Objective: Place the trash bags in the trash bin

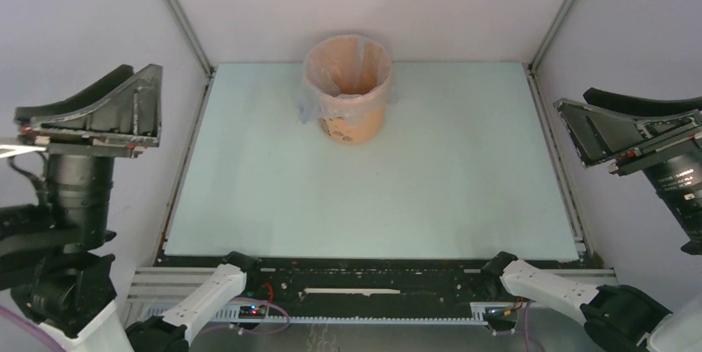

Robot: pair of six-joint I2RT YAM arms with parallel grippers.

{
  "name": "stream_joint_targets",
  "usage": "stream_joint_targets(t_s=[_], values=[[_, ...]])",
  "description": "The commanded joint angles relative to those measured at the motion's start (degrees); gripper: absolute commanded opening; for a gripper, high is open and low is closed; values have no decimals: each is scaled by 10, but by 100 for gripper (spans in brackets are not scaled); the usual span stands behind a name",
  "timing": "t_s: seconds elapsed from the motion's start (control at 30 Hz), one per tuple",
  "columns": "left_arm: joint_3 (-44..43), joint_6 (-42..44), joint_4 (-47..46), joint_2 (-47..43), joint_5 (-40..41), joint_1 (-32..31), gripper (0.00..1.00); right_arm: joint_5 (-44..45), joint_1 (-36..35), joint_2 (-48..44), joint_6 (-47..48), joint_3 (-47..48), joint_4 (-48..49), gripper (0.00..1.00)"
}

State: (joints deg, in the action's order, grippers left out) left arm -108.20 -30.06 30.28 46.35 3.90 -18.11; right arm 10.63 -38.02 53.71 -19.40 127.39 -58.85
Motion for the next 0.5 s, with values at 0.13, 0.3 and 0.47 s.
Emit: stream_joint_targets(t_s=[0.13,0.3,0.47], values=[[-21,37,-2,-11,47,-2,100,-9,-2,-2,15,-10,27,100],[-8,27,3,-13,50,-2,100,21,-2,-31,-3,-53,30,100],[-12,16,4,-7,41,-2,100,24,2,-60,-19,-91,34,100]])
